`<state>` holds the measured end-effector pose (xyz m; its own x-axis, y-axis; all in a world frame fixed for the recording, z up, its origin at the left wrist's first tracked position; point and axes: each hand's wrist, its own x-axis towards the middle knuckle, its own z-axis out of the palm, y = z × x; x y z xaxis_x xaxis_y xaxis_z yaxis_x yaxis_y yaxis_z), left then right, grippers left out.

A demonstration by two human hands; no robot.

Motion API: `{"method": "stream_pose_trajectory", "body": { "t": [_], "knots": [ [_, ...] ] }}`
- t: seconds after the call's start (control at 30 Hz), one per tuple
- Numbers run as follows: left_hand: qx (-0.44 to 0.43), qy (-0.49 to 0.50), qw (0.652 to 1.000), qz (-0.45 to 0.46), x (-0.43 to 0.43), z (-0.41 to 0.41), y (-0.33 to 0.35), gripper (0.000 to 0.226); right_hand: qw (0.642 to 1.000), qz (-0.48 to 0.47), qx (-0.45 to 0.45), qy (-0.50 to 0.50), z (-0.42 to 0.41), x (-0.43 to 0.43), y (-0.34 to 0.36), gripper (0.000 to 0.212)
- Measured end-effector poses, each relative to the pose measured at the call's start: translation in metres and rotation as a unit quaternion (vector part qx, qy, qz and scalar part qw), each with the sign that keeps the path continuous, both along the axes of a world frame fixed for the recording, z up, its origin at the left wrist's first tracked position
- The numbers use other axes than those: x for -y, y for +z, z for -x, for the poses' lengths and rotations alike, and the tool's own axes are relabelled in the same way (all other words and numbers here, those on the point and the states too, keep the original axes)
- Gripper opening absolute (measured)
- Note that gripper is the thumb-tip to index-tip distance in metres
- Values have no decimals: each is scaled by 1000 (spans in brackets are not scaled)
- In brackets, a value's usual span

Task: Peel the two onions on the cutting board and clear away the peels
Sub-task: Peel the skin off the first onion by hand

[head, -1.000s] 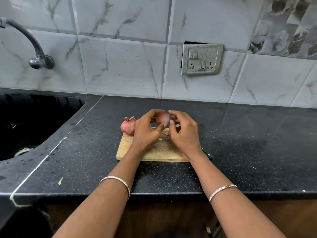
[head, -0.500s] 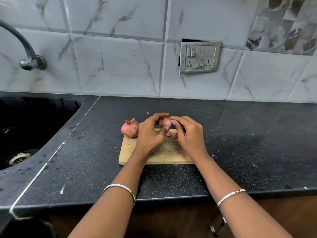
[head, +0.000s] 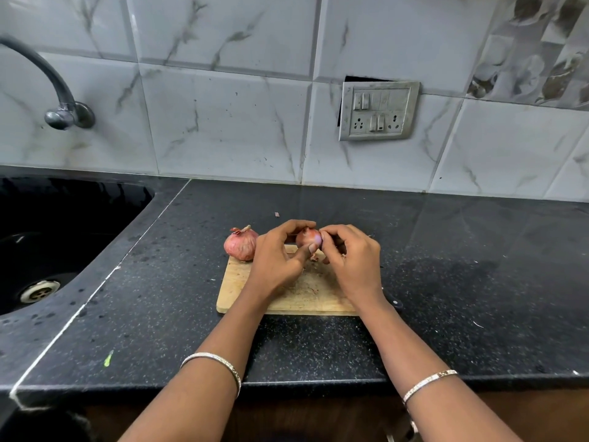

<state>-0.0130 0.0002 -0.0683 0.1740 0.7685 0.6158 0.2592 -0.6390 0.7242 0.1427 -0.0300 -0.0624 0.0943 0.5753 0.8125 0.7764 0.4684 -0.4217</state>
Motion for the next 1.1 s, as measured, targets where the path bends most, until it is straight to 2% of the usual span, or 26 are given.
{"method": "stream_pose_trajectory", "body": {
  "t": [0.1,0.27,0.5,0.63,0.8,0.93,1.1],
  "knots": [
    [-11,-1,1000,-5,2,-1,2,40,1000,6,-10,-7,0,-1,-1,30],
    [-10,4,1000,-8,2,0,1,37,999,5,-28,-29,-3,-3,-1,5],
    [-4,15,1000,-9,4,0,4,44,998,23,-25,-46,-6,0,-2,12],
    [-10,32,999,-30,2,0,4,45,999,35,-20,-12,-4,5,3,22],
    [1,29,999,-21,0,-2,1,48,999,31,-8,40,-2,6,4,19],
    [24,23,999,9,1,-3,1,49,999,21,1,40,-2,4,3,14],
    [9,35,999,0,1,-1,0,45,999,16,-6,46,-4,4,2,11]
  ]
}}
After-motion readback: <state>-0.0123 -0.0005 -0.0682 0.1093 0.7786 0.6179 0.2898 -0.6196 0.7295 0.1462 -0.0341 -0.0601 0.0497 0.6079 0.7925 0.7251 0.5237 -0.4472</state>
